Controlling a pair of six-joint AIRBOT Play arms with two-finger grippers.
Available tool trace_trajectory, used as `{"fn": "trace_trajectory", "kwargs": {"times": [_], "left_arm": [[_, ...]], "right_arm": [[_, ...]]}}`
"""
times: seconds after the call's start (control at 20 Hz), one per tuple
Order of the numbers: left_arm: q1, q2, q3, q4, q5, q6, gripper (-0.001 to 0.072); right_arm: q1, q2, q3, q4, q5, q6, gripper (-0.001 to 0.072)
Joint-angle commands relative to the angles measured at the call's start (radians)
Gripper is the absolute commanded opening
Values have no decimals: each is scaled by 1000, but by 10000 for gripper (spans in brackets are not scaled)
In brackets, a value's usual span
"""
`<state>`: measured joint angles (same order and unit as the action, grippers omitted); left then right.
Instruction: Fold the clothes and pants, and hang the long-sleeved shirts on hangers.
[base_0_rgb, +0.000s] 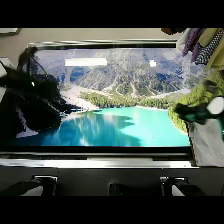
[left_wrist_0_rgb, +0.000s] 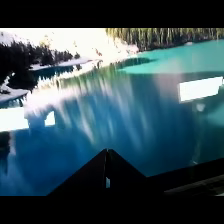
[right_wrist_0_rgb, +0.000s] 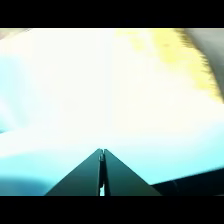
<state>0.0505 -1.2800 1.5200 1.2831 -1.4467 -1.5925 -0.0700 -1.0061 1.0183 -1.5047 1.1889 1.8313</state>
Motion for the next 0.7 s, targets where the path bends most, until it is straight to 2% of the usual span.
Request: {"fn": "trace_trajectory", "kwargs": {"times": [0.0, 0.2, 0.65], "left_arm": [[-58, 173, -266, 13, 117, 22, 23], [-56, 235, -332, 24, 95, 20, 24], [-57, 231, -332, 23, 94, 12, 25]], "right_arm": [[285, 7, 3, 38, -56, -113, 31], [415, 7, 4, 16, -134, -165, 31], [419, 7, 4, 23, -122, -160, 31]]}}
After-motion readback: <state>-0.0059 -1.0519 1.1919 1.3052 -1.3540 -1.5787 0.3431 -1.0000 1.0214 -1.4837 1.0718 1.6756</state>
